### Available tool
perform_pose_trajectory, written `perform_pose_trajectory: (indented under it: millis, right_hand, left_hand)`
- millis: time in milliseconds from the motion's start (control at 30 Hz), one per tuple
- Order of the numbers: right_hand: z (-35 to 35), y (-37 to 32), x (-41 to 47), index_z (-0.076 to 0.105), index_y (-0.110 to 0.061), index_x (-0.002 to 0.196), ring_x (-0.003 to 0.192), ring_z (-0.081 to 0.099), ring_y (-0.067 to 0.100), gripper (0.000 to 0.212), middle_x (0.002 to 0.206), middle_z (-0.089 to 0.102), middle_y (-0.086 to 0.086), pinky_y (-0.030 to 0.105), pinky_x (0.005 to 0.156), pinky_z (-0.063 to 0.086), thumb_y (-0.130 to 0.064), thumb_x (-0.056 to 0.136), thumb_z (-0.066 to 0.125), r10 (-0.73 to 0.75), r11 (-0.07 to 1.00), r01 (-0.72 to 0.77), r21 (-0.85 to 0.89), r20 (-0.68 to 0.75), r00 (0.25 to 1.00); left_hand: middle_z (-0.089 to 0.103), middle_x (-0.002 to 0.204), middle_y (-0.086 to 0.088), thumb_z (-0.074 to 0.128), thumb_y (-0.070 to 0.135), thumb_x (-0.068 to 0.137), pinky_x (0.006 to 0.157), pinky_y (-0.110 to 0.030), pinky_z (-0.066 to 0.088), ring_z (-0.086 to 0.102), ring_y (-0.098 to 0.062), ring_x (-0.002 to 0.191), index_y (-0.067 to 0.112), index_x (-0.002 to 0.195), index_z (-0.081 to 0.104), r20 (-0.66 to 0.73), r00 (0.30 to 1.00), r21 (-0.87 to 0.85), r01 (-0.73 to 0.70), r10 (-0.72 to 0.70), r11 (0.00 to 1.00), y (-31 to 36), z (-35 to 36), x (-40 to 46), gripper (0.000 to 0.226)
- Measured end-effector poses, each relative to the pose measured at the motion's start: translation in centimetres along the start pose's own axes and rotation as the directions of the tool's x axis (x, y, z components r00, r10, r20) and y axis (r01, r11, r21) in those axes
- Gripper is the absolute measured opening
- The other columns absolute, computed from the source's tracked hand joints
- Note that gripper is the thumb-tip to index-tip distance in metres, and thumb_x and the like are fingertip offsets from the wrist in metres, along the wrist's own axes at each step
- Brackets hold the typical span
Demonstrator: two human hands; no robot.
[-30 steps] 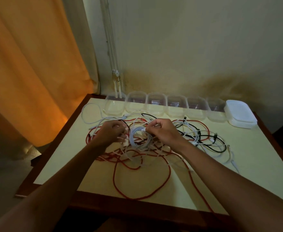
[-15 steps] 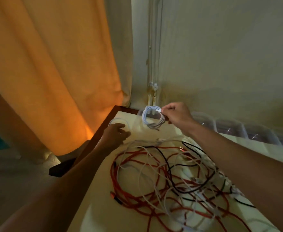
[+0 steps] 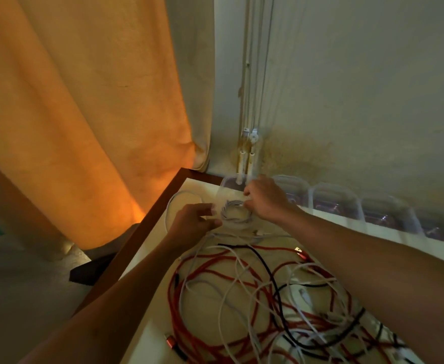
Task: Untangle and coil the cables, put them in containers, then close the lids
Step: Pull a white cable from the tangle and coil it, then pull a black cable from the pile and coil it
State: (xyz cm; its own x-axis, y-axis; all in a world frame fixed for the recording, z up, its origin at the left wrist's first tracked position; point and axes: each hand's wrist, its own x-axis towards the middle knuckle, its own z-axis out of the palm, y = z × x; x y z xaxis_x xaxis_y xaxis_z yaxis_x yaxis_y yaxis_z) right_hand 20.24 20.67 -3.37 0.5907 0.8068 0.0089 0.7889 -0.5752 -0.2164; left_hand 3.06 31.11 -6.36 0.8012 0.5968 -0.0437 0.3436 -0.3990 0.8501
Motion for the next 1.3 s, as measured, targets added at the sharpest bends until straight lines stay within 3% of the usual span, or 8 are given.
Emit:
perform_pose_trajectory:
  millis: [267,433,633,833,933,1100,1200,1300]
  right_hand:
    - [-1.9,3.0,-4.9,0.068,-0.011,0.119,0.109,0.056,0.03,0.032,0.118,0.058,0.017,0.038,0.089,0.046,-0.028,0.093,0.066,-0.018,0.972,0.057,0.229,-0.17,0.985]
    - [-4.4,5.7,-10.4,0.073,-0.014,0.109,0.084,0.062,0.021,0.023,0.1,0.065,0.009,0.038,0.079,0.05,-0.028,0.097,0.058,-0.033,0.947,0.092,0.307,-0.191,0.981]
    - [-7.0,8.4,-17.3,0.074,-0.027,0.1,0.084,0.067,0.008,0.03,0.092,0.073,-0.007,0.041,0.081,0.056,-0.05,0.095,0.057,-0.092,0.948,0.019,0.319,0.217,0.972]
    - [-9.7,9.9,-21.7,0.07,-0.022,0.082,0.08,0.065,0.009,0.016,0.083,0.07,-0.005,0.034,0.079,0.054,-0.019,0.095,0.062,-0.08,0.903,0.006,0.43,0.154,0.985]
    - [-10.0,11.2,-23.8,0.068,-0.018,0.104,0.092,0.064,0.012,0.011,0.098,0.067,-0.003,0.026,0.081,0.049,-0.022,0.098,0.06,0.034,0.825,-0.082,0.559,0.096,0.995]
    - [-5.6,14.0,-28.3,0.034,-0.024,0.151,0.117,0.057,0.018,0.072,0.143,0.051,0.0,0.026,0.087,0.046,-0.028,0.089,0.071,0.047,0.94,-0.161,0.3,0.352,0.935]
    - [-3.3,13.7,-30.6,0.05,-0.025,0.137,0.111,0.06,0.015,0.055,0.132,0.061,-0.003,0.021,0.079,0.042,-0.023,0.086,0.071,0.016,0.964,-0.087,0.253,0.271,0.962]
    - [-2.7,14.2,-31.8,0.066,-0.025,0.093,0.079,0.058,0.011,0.011,0.091,0.067,0.001,0.024,0.065,0.038,-0.021,0.084,0.071,0.015,0.976,-0.067,0.209,0.238,0.971]
  left_hand:
    - [0.067,0.108,-0.003,0.08,0.026,0.078,0.084,-0.037,0.054,0.064,-0.016,0.094,0.018,0.135,0.053,-0.13,0.985,0.013,0.115,-0.112,0.993,0.8,0.4,-0.7,0.063]
    - [0.065,0.098,-0.001,0.067,0.016,0.088,0.066,-0.018,0.039,0.06,-0.015,0.086,0.017,0.119,0.061,-0.364,0.925,0.202,-0.031,0.105,0.979,3.1,1.8,-3.8,0.032]
    - [0.067,0.097,0.004,0.061,0.017,0.093,0.072,-0.02,0.049,0.06,-0.007,0.081,0.017,0.106,0.068,-0.036,0.938,0.319,-0.316,0.345,0.893,7.6,5.9,-8.3,0.015]
    - [0.065,0.105,0.004,0.064,0.037,0.092,0.07,-0.01,0.037,0.053,-0.008,0.088,0.019,0.119,0.065,0.265,0.879,0.287,-0.463,0.396,0.838,11.5,10.0,-11.1,0.033]
    - [0.064,0.104,0.002,0.063,0.044,0.09,0.077,-0.027,0.044,0.059,-0.015,0.096,0.02,0.122,0.061,0.23,0.912,0.238,-0.392,0.341,0.889,13.0,11.4,-12.3,0.04]
    - [0.061,0.119,0.0,0.07,0.057,0.079,0.083,-0.031,0.049,0.057,-0.021,0.109,0.027,0.138,0.043,0.483,0.853,0.415,-0.424,0.2,0.805,11.8,13.6,-15.3,0.072]
    - [0.063,0.123,-0.006,0.068,0.05,0.083,0.084,-0.031,0.046,0.058,-0.022,0.11,0.026,0.14,0.043,0.528,0.822,0.565,-0.526,0.211,0.636,10.6,13.9,-16.8,0.067]
    - [0.068,0.114,0.0,0.066,0.039,0.089,0.075,-0.023,0.044,0.059,-0.009,0.091,0.024,0.126,0.059,0.584,0.77,0.449,-0.57,0.257,0.688,10.2,14.4,-18.6,0.041]
